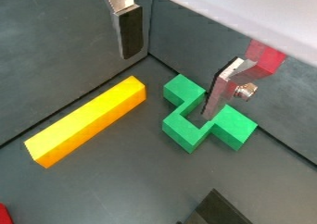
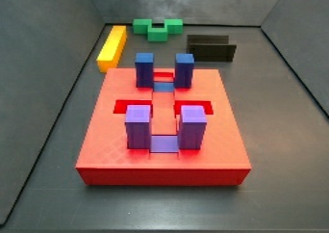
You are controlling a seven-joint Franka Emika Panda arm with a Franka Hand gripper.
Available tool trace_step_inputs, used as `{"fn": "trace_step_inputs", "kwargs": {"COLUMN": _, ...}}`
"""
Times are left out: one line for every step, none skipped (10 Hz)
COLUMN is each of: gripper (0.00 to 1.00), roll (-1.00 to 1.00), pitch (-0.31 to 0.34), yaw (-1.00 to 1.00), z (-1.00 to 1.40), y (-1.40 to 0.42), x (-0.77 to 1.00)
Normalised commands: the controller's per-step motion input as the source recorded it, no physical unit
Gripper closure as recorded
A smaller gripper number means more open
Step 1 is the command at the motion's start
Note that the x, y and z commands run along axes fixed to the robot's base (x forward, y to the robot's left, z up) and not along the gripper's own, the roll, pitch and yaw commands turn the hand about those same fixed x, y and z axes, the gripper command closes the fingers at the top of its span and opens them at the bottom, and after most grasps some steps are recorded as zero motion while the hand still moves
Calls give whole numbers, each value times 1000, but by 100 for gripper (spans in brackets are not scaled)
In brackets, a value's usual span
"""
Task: Pick up the yellow object. Move up. Move to above the board. Insert the yellow object.
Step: Pick up the yellow object.
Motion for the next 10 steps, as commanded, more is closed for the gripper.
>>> {"fn": "trace_step_inputs", "kwargs": {"gripper": 0, "roll": 243, "pitch": -21, "yaw": 3, "z": -417, "y": -871, "x": -26}}
{"fn": "trace_step_inputs", "kwargs": {"gripper": 0, "roll": 163, "pitch": -66, "yaw": 71, "z": -434, "y": -837, "x": -186}}
{"fn": "trace_step_inputs", "kwargs": {"gripper": 0, "roll": -44, "pitch": -109, "yaw": 74, "z": -446, "y": -383, "x": -451}}
{"fn": "trace_step_inputs", "kwargs": {"gripper": 0, "roll": -83, "pitch": -129, "yaw": 0, "z": -511, "y": -40, "x": -757}}
{"fn": "trace_step_inputs", "kwargs": {"gripper": 0, "roll": -114, "pitch": -147, "yaw": -109, "z": -523, "y": 43, "x": -1000}}
{"fn": "trace_step_inputs", "kwargs": {"gripper": 0, "roll": -97, "pitch": -136, "yaw": -129, "z": -489, "y": 206, "x": -1000}}
{"fn": "trace_step_inputs", "kwargs": {"gripper": 0, "roll": -94, "pitch": -110, "yaw": -126, "z": -434, "y": 206, "x": -1000}}
{"fn": "trace_step_inputs", "kwargs": {"gripper": 0, "roll": 0, "pitch": -61, "yaw": -337, "z": -337, "y": 0, "x": -734}}
{"fn": "trace_step_inputs", "kwargs": {"gripper": 0, "roll": -26, "pitch": -59, "yaw": -380, "z": -389, "y": 0, "x": -757}}
{"fn": "trace_step_inputs", "kwargs": {"gripper": 0, "roll": -120, "pitch": -97, "yaw": -243, "z": -477, "y": 0, "x": -863}}
